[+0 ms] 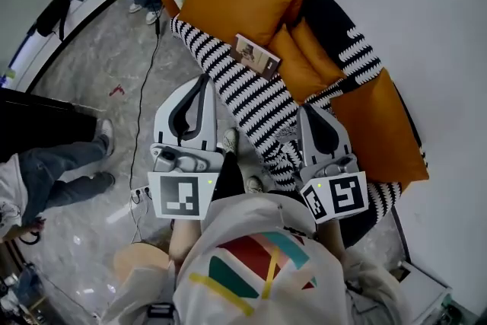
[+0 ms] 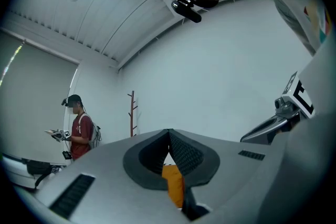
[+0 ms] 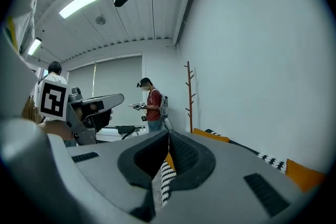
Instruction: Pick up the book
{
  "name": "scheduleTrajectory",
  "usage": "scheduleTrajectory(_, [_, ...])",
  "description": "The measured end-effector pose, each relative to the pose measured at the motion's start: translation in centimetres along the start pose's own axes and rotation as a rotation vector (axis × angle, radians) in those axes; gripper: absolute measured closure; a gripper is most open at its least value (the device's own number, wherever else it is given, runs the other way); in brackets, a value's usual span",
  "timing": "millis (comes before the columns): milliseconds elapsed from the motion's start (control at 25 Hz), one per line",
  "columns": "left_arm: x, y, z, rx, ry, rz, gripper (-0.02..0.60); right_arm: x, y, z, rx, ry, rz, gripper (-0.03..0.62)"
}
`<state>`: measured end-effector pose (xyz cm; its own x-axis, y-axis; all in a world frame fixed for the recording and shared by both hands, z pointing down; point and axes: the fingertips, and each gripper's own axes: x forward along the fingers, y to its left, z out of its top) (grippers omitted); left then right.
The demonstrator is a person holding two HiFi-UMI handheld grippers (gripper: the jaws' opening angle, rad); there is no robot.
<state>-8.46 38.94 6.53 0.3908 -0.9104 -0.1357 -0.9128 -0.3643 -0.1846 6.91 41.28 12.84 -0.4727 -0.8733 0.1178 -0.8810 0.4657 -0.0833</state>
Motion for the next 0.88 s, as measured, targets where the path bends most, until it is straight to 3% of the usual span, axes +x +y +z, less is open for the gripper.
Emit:
scheduleTrajectory(280, [7.8,8.3,-2.7,0.016,0.012,-0.101,0.575,10.8,0.7,2.6,-0.024,-0.004,-0.064,0.580])
scheduleTrajectory(440, [11.5,11.9,-4.4,-0.014,0.006,-0.110,0.575,14.7,-0.3,2.8,-0.006,0.004,-0.121,0.580])
scheduleTrajectory(600, [14.4,13.0,-6.2,-0.060,0.019,-0.115,0.575,17.3,-2.0,2.1,0.005,0.041,-0.140,0.580])
scheduleTrajectory(880, [17.7,12.5,-7.3,-0.038,0.036,-0.135,0.575,20.0,-4.7,2.4,0.003,0.026,-0.133,0.580])
